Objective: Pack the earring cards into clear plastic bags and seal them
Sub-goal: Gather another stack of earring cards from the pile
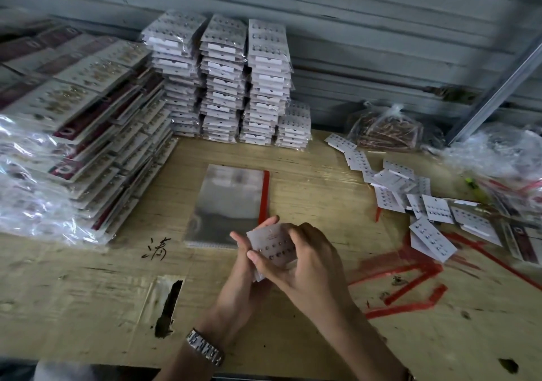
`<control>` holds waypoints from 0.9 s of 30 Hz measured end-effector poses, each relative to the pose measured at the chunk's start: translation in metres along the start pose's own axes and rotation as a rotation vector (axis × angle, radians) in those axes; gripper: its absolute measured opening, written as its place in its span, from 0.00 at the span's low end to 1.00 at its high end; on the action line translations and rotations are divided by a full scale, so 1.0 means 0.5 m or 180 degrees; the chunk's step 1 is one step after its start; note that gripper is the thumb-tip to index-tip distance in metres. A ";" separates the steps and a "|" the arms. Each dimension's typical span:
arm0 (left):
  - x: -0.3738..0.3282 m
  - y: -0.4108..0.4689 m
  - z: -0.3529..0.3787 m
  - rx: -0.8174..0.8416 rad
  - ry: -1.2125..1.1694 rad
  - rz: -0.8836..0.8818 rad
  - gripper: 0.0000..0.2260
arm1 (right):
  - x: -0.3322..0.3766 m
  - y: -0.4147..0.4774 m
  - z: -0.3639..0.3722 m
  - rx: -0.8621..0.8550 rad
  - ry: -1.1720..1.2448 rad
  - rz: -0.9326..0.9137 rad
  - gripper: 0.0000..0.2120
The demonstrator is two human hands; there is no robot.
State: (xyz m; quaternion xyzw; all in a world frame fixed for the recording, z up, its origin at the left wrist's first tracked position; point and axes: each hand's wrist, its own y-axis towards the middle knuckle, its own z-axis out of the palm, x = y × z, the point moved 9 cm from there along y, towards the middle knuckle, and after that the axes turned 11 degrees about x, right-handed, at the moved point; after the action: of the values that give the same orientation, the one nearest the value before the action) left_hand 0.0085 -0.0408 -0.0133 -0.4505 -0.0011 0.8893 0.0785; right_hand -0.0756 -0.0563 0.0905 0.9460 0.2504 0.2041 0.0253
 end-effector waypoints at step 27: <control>0.023 -0.013 0.007 0.0396 -0.0949 -0.0801 0.43 | -0.034 0.009 0.064 0.2081 0.1214 -0.0592 0.42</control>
State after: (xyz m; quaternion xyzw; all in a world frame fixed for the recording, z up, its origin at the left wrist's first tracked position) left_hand 0.0002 -0.0324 -0.0199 -0.3045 -0.0141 0.9277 0.2156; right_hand -0.0744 -0.0669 0.0555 0.8225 0.3872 0.2826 -0.3062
